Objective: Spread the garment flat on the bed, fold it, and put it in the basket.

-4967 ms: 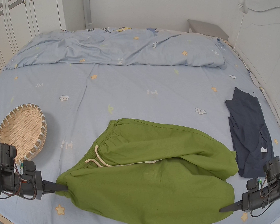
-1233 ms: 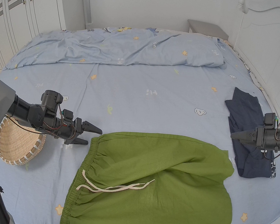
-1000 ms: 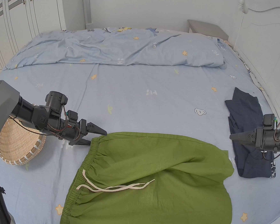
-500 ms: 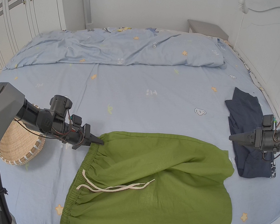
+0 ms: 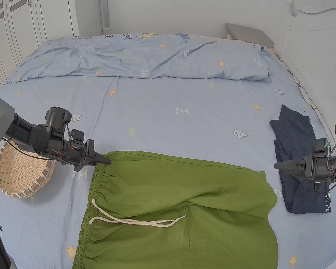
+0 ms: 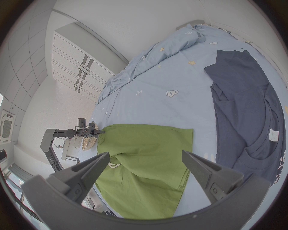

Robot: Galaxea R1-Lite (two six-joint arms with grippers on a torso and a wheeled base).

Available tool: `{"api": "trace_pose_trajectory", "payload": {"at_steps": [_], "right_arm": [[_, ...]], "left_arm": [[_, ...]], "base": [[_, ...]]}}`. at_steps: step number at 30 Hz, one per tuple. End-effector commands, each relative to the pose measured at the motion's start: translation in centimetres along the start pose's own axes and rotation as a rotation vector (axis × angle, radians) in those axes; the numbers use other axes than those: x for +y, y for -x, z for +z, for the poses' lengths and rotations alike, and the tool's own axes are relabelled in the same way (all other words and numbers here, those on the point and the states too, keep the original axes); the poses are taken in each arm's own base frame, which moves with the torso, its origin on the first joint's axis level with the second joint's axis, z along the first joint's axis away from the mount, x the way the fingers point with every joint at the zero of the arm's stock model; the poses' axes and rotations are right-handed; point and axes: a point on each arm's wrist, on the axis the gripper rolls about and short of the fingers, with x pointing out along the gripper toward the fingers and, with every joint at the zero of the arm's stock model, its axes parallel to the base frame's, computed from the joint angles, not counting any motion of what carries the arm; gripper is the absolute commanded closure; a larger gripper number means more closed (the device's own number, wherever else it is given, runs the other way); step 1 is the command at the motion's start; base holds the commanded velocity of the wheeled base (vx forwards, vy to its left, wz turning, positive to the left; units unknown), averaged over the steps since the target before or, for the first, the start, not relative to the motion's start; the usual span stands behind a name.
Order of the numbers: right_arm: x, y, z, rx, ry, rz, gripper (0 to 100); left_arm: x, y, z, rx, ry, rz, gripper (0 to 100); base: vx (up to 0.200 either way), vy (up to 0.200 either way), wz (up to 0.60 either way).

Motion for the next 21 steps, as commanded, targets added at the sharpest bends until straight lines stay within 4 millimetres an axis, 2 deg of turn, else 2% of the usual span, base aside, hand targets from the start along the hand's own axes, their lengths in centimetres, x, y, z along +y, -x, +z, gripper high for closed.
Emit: {"api": "trace_pose_trajectory", "payload": {"at_steps": [1, 5, 8, 11, 12, 13, 16, 21], "right_arm": [[-0.3, -0.1, 0.0, 0.003, -0.011, -0.003, 0], [-0.9, -0.8, 0.0, 0.020, -0.030, -0.006, 0], [-2.0, -2.1, 0.2, 0.043, -0.052, -0.010, 0], [-3.8, -3.7, 2.0, 0.032, -0.064, -0.019, 0], [-3.8, -3.7, 2.0, 0.032, -0.064, -0.019, 0], [-4.7, -4.5, 3.2, 0.024, -0.065, -0.023, 0], [-6.0, -5.8, 4.2, 0.032, -0.079, -0.029, 0], [-8.6, -8.5, 3.9, 0.090, -0.126, -0.036, 0]], "left_arm": [[-1.1, 1.8, 0.2, -0.039, -0.023, -0.006, 100], [-1.1, 1.6, -0.1, -0.031, -0.024, -0.006, 100], [-1.3, 1.4, -0.3, -0.022, -0.030, -0.009, 100], [-1.3, 1.4, -0.3, -0.022, -0.030, -0.009, 100], [-1.3, 1.4, -0.3, -0.022, -0.030, -0.009, 100], [-1.3, 1.5, -0.3, -0.024, -0.031, -0.009, 100], [-1.6, 1.9, -0.2, -0.032, -0.036, -0.011, 100], [-1.7, 1.9, -0.3, -0.031, -0.038, -0.012, 100]], "base": [[0.000, 0.000, 0.00], [0.000, 0.000, 0.00], [0.000, 0.000, 0.00], [0.000, 0.000, 0.00], [0.000, 0.000, 0.00], [0.000, 0.000, 0.00], [0.000, 0.000, 0.00], [0.000, 0.000, 0.00]]}}
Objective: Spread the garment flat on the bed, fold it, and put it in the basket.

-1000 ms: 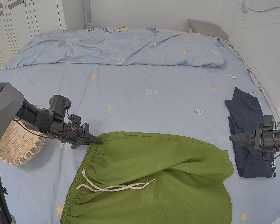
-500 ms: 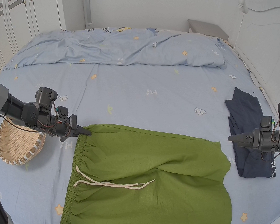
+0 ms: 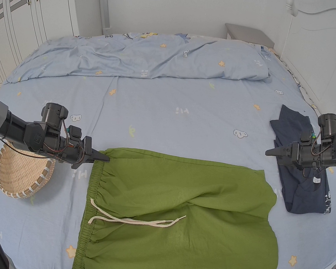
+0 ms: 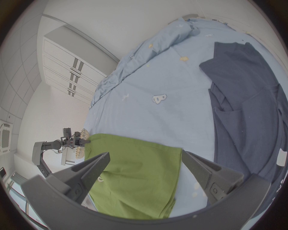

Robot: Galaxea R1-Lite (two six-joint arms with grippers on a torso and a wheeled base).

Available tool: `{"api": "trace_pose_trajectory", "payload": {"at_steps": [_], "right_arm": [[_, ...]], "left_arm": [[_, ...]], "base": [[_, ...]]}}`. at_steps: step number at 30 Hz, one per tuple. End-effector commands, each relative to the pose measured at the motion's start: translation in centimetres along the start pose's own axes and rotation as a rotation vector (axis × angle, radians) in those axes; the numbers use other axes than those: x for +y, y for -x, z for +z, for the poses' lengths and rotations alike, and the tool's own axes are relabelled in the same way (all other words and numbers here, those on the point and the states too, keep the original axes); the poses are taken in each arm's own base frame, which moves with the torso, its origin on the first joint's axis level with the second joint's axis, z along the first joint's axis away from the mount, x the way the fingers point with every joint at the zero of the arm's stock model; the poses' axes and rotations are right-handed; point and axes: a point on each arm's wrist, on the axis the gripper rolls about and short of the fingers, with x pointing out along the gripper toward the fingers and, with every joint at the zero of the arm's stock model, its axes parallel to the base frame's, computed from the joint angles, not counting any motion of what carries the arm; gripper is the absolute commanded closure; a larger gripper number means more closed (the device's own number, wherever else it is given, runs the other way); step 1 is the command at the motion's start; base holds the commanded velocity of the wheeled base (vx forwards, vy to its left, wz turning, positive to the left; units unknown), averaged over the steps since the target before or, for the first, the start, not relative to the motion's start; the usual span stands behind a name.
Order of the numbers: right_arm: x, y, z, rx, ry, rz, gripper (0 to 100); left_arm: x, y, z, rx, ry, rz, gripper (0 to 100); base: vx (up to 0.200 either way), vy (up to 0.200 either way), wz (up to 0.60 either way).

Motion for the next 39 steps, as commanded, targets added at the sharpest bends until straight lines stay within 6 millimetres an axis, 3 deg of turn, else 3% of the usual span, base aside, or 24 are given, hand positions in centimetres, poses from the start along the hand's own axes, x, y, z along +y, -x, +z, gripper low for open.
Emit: {"api": "trace_pose_trajectory", "payload": {"at_steps": [1, 15, 24, 25, 39], "right_arm": [[-3.7, -3.9, -0.1, 0.074, -0.070, -0.014, 0], [-3.9, -5.1, -2.1, 0.160, -0.109, -0.009, 0], [-4.3, -5.8, -2.2, 0.170, -0.116, -0.007, 0], [-4.3, -5.8, -2.1, 0.167, -0.115, 0.000, 100], [-4.9, -6.5, -1.7, 0.159, -0.119, -0.002, 100]], "left_arm": [[-0.4, 0.4, 0.0, -0.008, -0.009, -0.003, 100], [-0.2, 0.4, 0.1, -0.012, -0.008, 0.000, 100], [-0.2, 0.3, 0.0, -0.008, -0.008, 0.000, 100], [-0.2, 0.3, 0.0, -0.008, -0.008, 0.000, 100], [-0.2, 0.3, 0.1, -0.009, -0.007, 0.000, 100]], "base": [[0.000, 0.000, 0.00], [0.000, 0.000, 0.00], [0.000, 0.000, 0.00], [0.000, 0.000, 0.00], [0.000, 0.000, 0.00]]}}
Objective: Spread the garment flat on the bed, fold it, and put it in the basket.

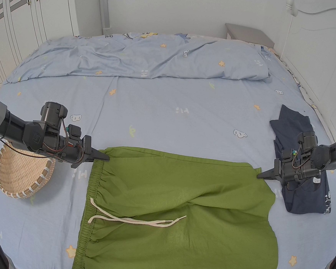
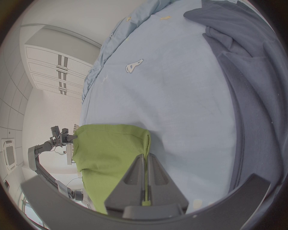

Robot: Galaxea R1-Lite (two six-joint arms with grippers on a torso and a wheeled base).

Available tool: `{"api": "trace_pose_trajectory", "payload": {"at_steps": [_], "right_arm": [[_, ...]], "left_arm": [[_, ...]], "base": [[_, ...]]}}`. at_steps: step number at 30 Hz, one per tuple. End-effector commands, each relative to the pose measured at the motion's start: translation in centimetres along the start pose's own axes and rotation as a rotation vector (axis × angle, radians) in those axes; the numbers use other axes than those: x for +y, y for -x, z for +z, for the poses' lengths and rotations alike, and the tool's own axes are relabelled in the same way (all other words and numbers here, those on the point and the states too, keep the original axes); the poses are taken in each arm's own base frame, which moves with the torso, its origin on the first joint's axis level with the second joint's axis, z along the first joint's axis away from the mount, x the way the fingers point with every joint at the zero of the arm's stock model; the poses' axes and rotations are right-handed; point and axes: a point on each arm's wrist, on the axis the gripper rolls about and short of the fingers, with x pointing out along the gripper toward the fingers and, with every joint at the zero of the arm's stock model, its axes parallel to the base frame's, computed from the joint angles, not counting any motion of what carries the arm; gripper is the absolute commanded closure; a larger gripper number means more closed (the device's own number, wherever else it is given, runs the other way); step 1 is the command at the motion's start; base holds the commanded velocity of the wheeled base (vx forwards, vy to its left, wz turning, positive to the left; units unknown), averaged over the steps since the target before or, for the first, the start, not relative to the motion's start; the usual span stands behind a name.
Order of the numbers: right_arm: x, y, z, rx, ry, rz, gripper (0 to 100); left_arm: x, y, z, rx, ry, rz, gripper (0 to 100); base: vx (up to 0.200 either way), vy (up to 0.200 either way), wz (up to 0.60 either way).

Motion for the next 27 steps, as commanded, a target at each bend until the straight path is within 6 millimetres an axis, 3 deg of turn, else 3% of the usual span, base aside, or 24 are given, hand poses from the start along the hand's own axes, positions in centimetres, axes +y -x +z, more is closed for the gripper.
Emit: {"api": "trace_pose_trajectory", "payload": {"at_steps": [1, 7, 13, 27], "right_arm": [[0.1, 0.1, 0.2, -0.007, 0.006, -0.001, 100], [1.0, 0.7, 1.3, -0.044, 0.041, 0.006, 100], [3.0, 1.9, 4.1, -0.135, 0.094, 0.022, 100], [6.9, 1.7, 7.8, -0.251, 0.198, 0.016, 100]], "left_arm": [[0.0, 0.2, 0.1, -0.007, -0.001, 0.001, 100], [0.0, 0.5, 0.5, -0.023, -0.006, 0.002, 100], [-0.2, 1.6, 1.1, -0.067, -0.020, 0.001, 100], [0.7, 2.8, 2.0, -0.138, -0.038, 0.012, 100]], "base": [[0.000, 0.000, 0.00], [0.000, 0.000, 0.00], [0.000, 0.000, 0.00], [0.000, 0.000, 0.00]]}}
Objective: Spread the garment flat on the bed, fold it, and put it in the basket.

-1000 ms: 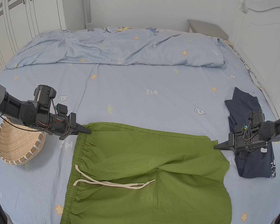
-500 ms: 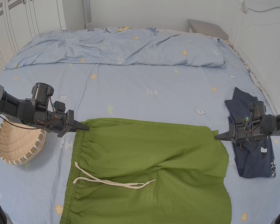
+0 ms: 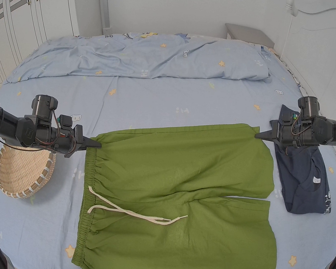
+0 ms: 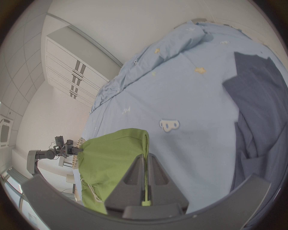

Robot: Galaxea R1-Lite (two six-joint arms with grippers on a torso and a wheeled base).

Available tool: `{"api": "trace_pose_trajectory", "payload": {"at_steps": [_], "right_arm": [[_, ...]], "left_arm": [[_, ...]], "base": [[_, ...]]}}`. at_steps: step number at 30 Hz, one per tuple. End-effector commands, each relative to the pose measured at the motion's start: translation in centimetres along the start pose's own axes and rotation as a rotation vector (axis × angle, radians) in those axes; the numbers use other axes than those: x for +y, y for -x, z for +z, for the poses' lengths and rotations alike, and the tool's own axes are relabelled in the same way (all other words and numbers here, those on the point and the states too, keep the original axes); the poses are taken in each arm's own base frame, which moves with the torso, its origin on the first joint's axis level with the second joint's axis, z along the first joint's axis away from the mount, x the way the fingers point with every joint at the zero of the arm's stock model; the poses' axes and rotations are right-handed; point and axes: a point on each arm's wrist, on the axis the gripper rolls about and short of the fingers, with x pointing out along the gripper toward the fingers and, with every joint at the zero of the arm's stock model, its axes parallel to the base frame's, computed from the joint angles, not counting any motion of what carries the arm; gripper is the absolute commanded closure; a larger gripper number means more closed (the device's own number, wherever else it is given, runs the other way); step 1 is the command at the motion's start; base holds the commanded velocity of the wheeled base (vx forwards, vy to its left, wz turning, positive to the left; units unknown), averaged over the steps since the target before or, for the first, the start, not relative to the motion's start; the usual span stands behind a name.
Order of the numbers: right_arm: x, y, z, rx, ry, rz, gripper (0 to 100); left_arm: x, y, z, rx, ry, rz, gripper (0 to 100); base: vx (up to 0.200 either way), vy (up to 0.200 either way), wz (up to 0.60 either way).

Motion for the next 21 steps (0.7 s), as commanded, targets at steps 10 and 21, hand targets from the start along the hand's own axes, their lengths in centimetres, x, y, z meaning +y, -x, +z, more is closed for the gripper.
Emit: {"api": "trace_pose_trajectory", "payload": {"at_steps": [10, 21], "right_arm": [[0.3, -1.8, 3.2, -0.100, 0.079, -0.005, 100], [-1.2, -3.7, 3.2, -0.101, 0.078, -0.047, 100]], "left_arm": [[1.0, 0.8, 0.7, -0.048, -0.008, 0.012, 100], [1.2, 0.5, 0.8, -0.053, -0.012, 0.011, 100]], "base": [[0.000, 0.000, 0.00], [0.000, 0.000, 0.00]]}}
